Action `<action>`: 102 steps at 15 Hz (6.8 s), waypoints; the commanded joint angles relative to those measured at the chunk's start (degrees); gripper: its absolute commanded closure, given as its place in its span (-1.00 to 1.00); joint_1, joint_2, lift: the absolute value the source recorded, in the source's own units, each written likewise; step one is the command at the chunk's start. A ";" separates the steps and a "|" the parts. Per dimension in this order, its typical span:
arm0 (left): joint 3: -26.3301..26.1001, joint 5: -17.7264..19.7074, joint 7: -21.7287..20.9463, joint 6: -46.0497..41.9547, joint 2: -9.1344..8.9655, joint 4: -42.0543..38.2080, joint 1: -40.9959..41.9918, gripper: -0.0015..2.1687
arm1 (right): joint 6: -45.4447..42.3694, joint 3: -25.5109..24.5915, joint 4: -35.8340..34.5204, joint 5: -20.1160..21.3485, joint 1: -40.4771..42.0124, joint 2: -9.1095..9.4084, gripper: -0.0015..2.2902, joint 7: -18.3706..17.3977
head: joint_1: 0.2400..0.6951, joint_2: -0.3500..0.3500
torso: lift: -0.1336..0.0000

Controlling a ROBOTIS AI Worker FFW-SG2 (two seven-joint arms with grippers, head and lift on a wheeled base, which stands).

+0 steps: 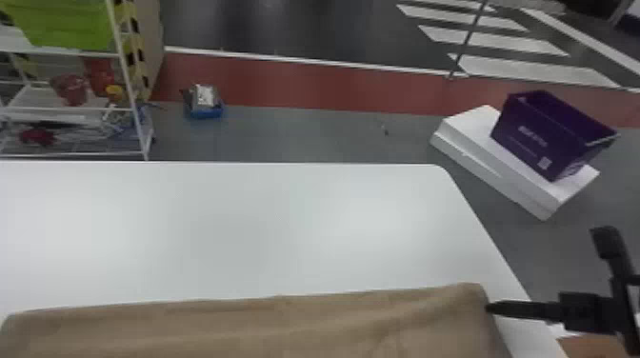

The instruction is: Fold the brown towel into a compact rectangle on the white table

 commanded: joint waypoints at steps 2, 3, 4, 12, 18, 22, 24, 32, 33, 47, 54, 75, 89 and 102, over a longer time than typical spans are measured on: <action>0.21 0.00 -0.15 0.00 -0.01 0.01 0.14 -0.87 | 0.56 1.42 -0.18 2.40 0.44 -0.07 -0.66 0.28 | 1.00 -0.62 | -0.85; 0.30 0.00 -0.24 0.18 -0.10 -0.08 0.14 -0.87 | 0.39 0.63 -0.27 2.40 0.53 -0.25 -0.81 0.28 | 1.00 -0.62 | -0.85; 0.65 0.00 -0.24 0.18 -0.10 -0.16 0.14 -0.87 | 0.39 -0.78 -0.62 2.31 0.79 -0.51 -0.91 0.28 | 1.00 -0.62 | -0.85; 0.21 0.97 0.38 1.06 -0.45 -1.40 -0.21 -0.87 | 9.00 -5.70 -3.26 -8.85 -2.11 2.04 -0.81 0.28 | 1.00 -0.66 | -0.85; -0.75 1.93 0.73 1.58 -1.77 -1.40 -0.12 -0.87 | 9.88 2.91 0.70 -7.27 -9.05 5.82 -0.81 0.28 | 1.00 -0.31 | -0.85; -1.98 -0.35 1.96 4.92 -1.15 -0.78 -0.21 -0.89 | 4.43 4.85 4.39 -3.14 -8.96 5.55 -0.81 0.28 | 1.00 -0.24 | -0.85; -2.86 -1.05 3.63 6.51 -1.15 -0.16 -0.21 -0.91 | 2.85 4.76 4.83 -2.87 -8.44 5.38 -0.81 0.28 | 1.00 -0.27 | -0.85; -0.31 0.88 5.83 8.61 -1.68 -1.22 -0.21 -0.90 | 1.09 4.41 5.00 -2.87 -7.29 5.38 -0.81 0.28 | 1.00 -0.32 | -0.85; 0.12 1.14 6.35 8.61 -1.68 -1.31 -0.21 -0.89 | 1.09 4.41 5.09 -2.87 -7.21 5.38 -0.81 0.28 | 1.00 -0.29 | -0.85; -4.88 -4.75 12.51 3.87 -2.38 -1.48 1.46 -0.86 | -0.14 3.97 5.36 -3.75 -6.33 5.38 -0.81 0.28 | 1.00 -0.24 | -0.85; -5.94 -8.70 10.13 3.87 -1.77 -1.83 1.28 0.08 | -1.02 3.79 5.88 -3.93 -6.33 5.46 -0.81 0.28 | 1.00 -0.27 | -0.85; -22.81 -6.68 13.39 27.42 -7.57 -23.98 -0.21 0.74 | 0.39 -7.81 1.66 -11.84 -2.81 5.73 -0.88 0.28 | 1.00 -0.89 | -0.85; -46.02 -4.13 26.04 25.49 -7.65 -15.99 -6.28 -0.97 | -1.55 -6.93 2.19 -12.28 -2.64 6.08 -0.88 0.28 | 1.00 -1.00 | -0.85; -14.46 8.44 22.61 15.12 -7.57 -13.61 -3.38 -0.98 | 11.75 2.65 -15.74 -16.59 0.53 11.70 -0.83 0.28 | 1.00 -0.86 | -0.85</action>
